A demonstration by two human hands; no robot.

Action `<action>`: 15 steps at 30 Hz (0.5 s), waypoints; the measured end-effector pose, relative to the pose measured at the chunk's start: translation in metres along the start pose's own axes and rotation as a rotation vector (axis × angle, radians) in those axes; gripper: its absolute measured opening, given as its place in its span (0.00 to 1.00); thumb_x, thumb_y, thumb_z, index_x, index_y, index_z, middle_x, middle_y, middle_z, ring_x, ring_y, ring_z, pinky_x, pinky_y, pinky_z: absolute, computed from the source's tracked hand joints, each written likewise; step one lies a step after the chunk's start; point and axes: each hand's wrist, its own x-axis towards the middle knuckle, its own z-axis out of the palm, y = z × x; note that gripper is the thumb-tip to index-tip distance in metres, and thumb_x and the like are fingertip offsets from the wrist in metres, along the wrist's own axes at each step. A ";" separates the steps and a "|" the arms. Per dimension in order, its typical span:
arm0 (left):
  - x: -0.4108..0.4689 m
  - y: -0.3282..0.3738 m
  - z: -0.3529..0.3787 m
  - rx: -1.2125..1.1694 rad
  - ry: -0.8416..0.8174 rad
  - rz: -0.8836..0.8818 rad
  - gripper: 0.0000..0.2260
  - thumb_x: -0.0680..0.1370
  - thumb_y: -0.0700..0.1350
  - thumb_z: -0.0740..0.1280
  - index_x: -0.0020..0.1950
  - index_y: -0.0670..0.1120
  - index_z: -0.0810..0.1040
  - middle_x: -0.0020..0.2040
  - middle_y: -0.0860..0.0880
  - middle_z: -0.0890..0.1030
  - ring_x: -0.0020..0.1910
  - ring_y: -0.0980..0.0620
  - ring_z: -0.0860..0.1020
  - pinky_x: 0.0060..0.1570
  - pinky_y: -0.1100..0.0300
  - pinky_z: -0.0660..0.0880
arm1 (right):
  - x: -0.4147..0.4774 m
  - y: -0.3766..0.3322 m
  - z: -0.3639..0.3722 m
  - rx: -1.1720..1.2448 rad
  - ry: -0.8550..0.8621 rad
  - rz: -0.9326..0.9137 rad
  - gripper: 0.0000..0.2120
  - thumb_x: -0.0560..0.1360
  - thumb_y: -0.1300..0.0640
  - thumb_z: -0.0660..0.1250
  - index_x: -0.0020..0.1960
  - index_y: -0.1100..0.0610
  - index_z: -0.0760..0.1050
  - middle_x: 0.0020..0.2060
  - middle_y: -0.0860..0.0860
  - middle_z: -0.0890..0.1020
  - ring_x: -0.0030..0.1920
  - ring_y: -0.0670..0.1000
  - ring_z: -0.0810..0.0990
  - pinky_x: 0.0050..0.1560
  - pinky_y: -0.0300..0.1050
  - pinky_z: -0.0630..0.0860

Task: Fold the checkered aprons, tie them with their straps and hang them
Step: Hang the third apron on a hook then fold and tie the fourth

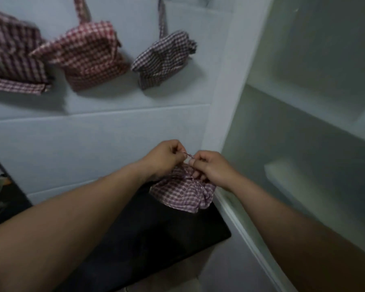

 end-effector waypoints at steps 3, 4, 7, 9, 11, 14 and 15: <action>0.019 0.040 0.003 0.030 0.015 0.047 0.03 0.82 0.40 0.69 0.48 0.44 0.79 0.40 0.46 0.83 0.38 0.51 0.80 0.39 0.57 0.77 | 0.007 -0.016 -0.036 0.013 0.036 -0.072 0.07 0.81 0.56 0.69 0.46 0.57 0.80 0.34 0.54 0.86 0.33 0.48 0.81 0.32 0.40 0.74; 0.025 0.052 0.001 0.050 0.022 0.067 0.03 0.82 0.40 0.69 0.48 0.44 0.79 0.41 0.45 0.83 0.39 0.51 0.81 0.41 0.56 0.77 | 0.011 -0.022 -0.046 0.018 0.041 -0.094 0.07 0.81 0.56 0.69 0.47 0.58 0.81 0.34 0.51 0.85 0.33 0.46 0.81 0.33 0.39 0.74; 0.043 0.086 0.000 0.134 0.060 0.106 0.02 0.81 0.40 0.68 0.49 0.44 0.79 0.42 0.46 0.84 0.40 0.51 0.81 0.41 0.56 0.78 | 0.025 -0.036 -0.075 0.033 0.062 -0.155 0.08 0.81 0.56 0.69 0.47 0.60 0.81 0.38 0.52 0.86 0.35 0.44 0.82 0.37 0.35 0.75; 0.054 0.106 -0.004 0.170 0.100 0.122 0.03 0.82 0.41 0.68 0.49 0.44 0.80 0.43 0.46 0.85 0.41 0.50 0.83 0.42 0.52 0.80 | 0.036 -0.046 -0.092 0.054 0.079 -0.197 0.09 0.81 0.55 0.69 0.48 0.60 0.82 0.42 0.55 0.87 0.36 0.44 0.83 0.38 0.34 0.76; 0.066 0.121 -0.008 0.208 0.123 0.125 0.03 0.82 0.43 0.69 0.50 0.45 0.80 0.43 0.47 0.85 0.43 0.48 0.84 0.44 0.51 0.81 | 0.050 -0.052 -0.105 0.078 0.082 -0.233 0.09 0.82 0.54 0.69 0.48 0.59 0.82 0.43 0.54 0.88 0.37 0.45 0.83 0.38 0.35 0.75; 0.082 0.127 -0.014 0.340 0.108 0.045 0.04 0.81 0.47 0.70 0.49 0.48 0.80 0.44 0.48 0.85 0.45 0.48 0.83 0.48 0.51 0.81 | 0.072 -0.057 -0.116 0.106 0.100 -0.272 0.10 0.81 0.53 0.69 0.47 0.58 0.82 0.42 0.54 0.87 0.40 0.52 0.85 0.41 0.44 0.76; 0.089 0.127 -0.017 0.392 0.109 -0.002 0.05 0.81 0.48 0.70 0.48 0.49 0.80 0.44 0.48 0.85 0.47 0.47 0.83 0.50 0.50 0.82 | 0.084 -0.059 -0.121 0.105 0.116 -0.278 0.10 0.81 0.52 0.69 0.46 0.57 0.82 0.41 0.54 0.87 0.41 0.55 0.85 0.43 0.48 0.77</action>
